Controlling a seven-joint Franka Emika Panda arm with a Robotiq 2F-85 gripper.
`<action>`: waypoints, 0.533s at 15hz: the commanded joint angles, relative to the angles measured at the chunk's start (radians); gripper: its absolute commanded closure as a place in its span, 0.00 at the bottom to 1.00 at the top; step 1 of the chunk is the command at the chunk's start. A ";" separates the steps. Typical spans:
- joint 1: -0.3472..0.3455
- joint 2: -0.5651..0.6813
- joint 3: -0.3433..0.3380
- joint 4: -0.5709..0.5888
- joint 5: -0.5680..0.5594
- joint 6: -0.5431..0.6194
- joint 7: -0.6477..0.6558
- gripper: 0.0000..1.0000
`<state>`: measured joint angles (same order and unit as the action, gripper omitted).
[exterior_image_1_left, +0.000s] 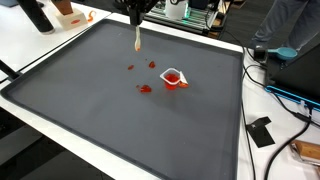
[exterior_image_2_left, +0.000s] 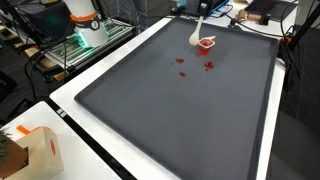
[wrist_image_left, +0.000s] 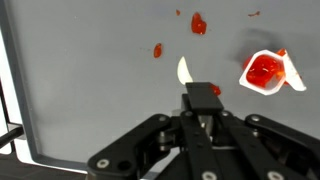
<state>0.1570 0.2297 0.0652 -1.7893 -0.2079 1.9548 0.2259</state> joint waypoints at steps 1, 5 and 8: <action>0.052 0.083 0.002 0.082 -0.124 -0.100 0.088 0.97; 0.114 0.162 -0.006 0.130 -0.252 -0.131 0.185 0.97; 0.155 0.210 -0.018 0.152 -0.338 -0.119 0.256 0.97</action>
<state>0.2687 0.3851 0.0671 -1.6814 -0.4630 1.8579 0.4130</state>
